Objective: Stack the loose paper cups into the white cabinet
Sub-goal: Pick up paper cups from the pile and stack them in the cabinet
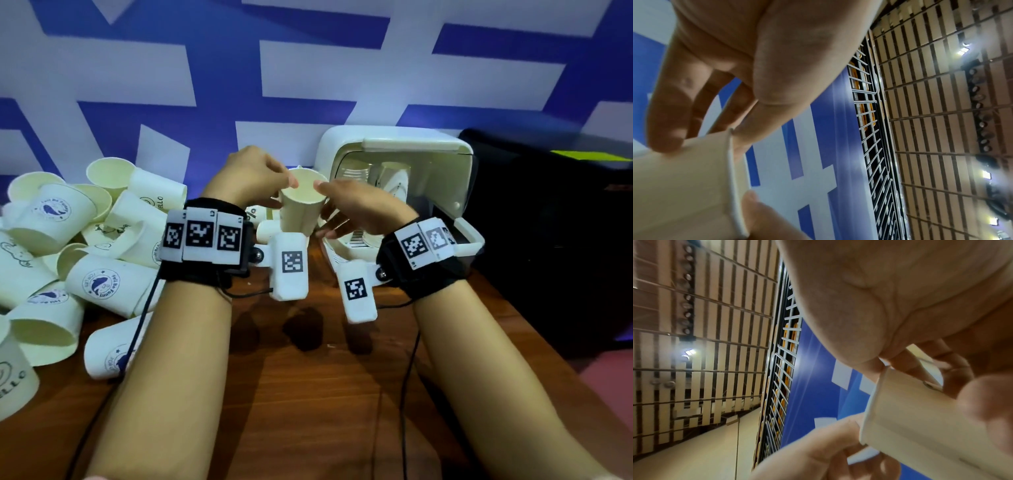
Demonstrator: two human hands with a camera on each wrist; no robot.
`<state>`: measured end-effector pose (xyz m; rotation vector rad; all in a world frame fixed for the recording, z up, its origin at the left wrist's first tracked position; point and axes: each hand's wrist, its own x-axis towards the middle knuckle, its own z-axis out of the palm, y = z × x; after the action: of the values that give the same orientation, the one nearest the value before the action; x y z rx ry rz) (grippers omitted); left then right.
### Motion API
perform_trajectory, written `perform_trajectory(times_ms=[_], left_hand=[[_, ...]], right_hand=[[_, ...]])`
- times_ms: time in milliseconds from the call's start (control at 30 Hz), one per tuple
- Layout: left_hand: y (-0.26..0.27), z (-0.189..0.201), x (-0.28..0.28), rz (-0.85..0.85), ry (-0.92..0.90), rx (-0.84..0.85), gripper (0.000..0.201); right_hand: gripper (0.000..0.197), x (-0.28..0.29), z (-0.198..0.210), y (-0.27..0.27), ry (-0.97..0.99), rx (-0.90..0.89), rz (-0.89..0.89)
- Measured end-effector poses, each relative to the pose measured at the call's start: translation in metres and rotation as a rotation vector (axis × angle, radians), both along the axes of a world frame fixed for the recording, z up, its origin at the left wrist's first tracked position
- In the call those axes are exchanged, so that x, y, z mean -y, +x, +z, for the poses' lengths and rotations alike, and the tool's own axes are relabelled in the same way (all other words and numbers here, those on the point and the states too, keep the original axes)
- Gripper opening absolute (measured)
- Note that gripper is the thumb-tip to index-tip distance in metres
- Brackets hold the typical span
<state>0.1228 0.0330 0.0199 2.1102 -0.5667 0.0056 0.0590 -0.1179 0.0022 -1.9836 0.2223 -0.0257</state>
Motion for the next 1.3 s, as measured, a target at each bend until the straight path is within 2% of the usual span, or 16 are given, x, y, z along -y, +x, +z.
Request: perform_trajectory(times_ms=[267, 400, 533, 667, 800, 1067, 1200, 1300], left_hand=[[-0.021, -0.008, 0.047, -0.181, -0.269, -0.047, 0.011], [-0.026, -0.014, 0.076, -0.196, -0.302, -0.003, 0.016], [-0.035, -0.014, 0.102, -0.242, -0.323, 0.024, 0.014], [-0.038, -0.017, 0.131, -0.330, -0.354, -0.078, 0.017], [-0.037, -0.024, 0.156, -0.351, -0.354, -0.121, 0.014], [-0.024, -0.036, 0.184, -0.404, -0.345, -0.161, 0.015], [-0.017, -0.040, 0.190, -0.409, -0.285, -0.134, 0.016], [-0.012, -0.047, 0.194, -0.409, -0.212, -0.129, 0.024]], right_hand=[[0.039, 0.049, 0.026, -0.033, -0.019, 0.038, -0.125], [0.037, 0.069, 0.032, -0.050, -0.017, 0.029, -0.185], [0.040, 0.087, 0.033, -0.058, 0.020, 0.025, -0.265], [0.024, 0.107, 0.029, -0.064, 0.073, 0.063, -0.348], [0.020, 0.126, 0.022, -0.065, 0.114, 0.097, -0.419], [0.026, 0.156, 0.011, -0.060, 0.081, 0.064, -0.447], [0.020, 0.165, 0.004, -0.055, 0.131, 0.083, -0.445], [0.027, 0.169, -0.003, -0.047, 0.145, 0.084, -0.459]])
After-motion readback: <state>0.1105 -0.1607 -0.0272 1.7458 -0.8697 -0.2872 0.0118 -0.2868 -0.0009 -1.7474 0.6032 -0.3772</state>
